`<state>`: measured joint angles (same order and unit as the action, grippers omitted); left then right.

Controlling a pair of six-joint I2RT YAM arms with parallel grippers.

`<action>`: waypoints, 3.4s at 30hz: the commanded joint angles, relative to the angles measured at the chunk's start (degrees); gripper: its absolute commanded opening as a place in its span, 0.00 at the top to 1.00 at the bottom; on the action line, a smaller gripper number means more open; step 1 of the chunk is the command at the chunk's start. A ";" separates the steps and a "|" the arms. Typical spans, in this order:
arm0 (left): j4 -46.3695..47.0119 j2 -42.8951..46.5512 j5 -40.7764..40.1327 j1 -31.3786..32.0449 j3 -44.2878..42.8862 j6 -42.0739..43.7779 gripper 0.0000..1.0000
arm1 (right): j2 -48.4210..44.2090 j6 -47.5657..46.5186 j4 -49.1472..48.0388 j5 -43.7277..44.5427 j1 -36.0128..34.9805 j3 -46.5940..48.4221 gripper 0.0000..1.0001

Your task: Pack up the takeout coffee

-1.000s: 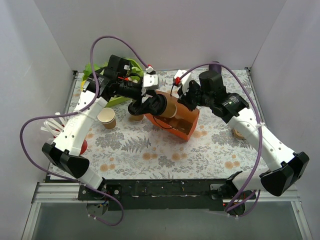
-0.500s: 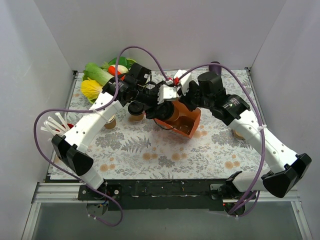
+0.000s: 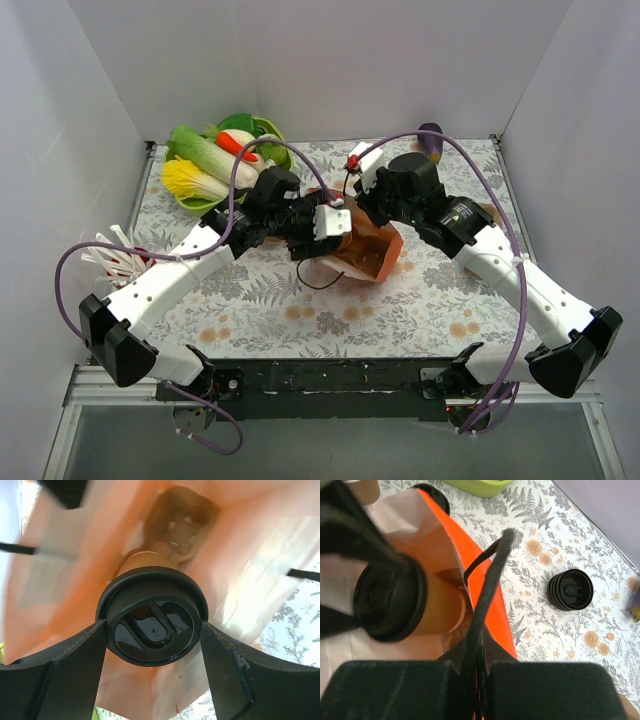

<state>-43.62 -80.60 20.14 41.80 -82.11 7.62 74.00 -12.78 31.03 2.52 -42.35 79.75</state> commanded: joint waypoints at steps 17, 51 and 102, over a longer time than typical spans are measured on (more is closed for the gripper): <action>-6.57 -0.26 3.77 1.18 -0.60 23.05 1.00 | -3.24 -1.72 -7.47 -12.98 1.74 -1.79 0.99; -15.97 -7.29 -9.16 2.41 -1.21 39.84 1.00 | -5.53 -7.35 -6.77 -15.80 0.25 -3.45 0.99; -8.59 -17.22 -1.86 1.35 -4.91 35.10 0.28 | -3.25 -8.05 -1.85 -29.77 8.59 -1.79 0.99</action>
<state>-52.60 -99.15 16.27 43.81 -85.80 46.26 69.95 -19.11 29.85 -22.96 -35.55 74.48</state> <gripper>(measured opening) 0.699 0.021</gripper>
